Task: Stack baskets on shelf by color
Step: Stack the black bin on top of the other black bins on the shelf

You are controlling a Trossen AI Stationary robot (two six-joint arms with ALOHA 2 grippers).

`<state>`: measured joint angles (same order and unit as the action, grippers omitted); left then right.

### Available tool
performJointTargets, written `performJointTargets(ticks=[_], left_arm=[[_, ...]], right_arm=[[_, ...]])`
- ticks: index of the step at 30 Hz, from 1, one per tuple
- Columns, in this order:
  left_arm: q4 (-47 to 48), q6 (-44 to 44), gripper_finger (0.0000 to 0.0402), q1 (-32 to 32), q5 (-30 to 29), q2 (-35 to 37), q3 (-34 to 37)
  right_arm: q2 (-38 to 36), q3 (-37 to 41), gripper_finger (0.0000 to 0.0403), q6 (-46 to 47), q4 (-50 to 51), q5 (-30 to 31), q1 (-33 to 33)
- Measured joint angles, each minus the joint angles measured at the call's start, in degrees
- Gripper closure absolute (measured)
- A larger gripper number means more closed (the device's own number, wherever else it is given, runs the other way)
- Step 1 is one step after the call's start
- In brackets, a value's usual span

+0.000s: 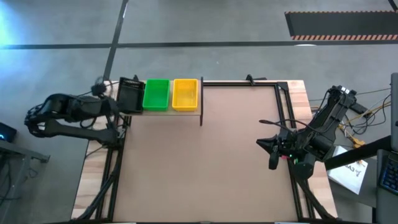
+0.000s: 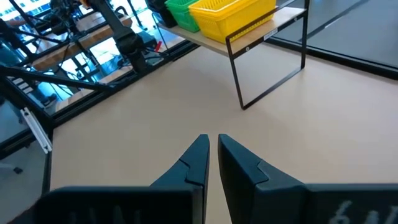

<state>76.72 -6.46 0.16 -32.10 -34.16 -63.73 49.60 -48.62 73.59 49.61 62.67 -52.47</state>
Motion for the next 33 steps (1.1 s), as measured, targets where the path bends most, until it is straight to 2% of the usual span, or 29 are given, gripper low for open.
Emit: performJointTargets(ticks=[3,8,17,24,29,33], left_arm=[[0.03,7.71,0.0400,-0.02,-3.32,-0.64,-3.03],[1.00,21.52,0.0400,0.00,-12.26,-2.05,-4.63],[9.81,36.88,0.0400,0.11,-15.91,-2.04,-1.20],[6.96,37.71,0.0400,0.11,-17.85,-0.62,1.08],[-2.88,37.17,0.0400,0.11,-17.70,-0.54,-0.22],[-2.73,36.07,0.0400,0.13,-17.97,-0.51,0.65]], right_arm=[[0.01,0.00,0.0376,-0.02,-0.49,0.00,0.00],[0.00,0.00,0.0376,-0.16,-0.63,0.00,0.00],[0.00,0.00,0.0376,-2.38,-0.40,0.50,0.00],[0.00,0.00,0.0376,-3.78,-0.35,0.50,0.00],[0.00,0.00,0.0376,-3.74,-0.35,0.50,0.00],[0.00,0.00,0.0376,-3.79,-0.37,0.48,0.00]])
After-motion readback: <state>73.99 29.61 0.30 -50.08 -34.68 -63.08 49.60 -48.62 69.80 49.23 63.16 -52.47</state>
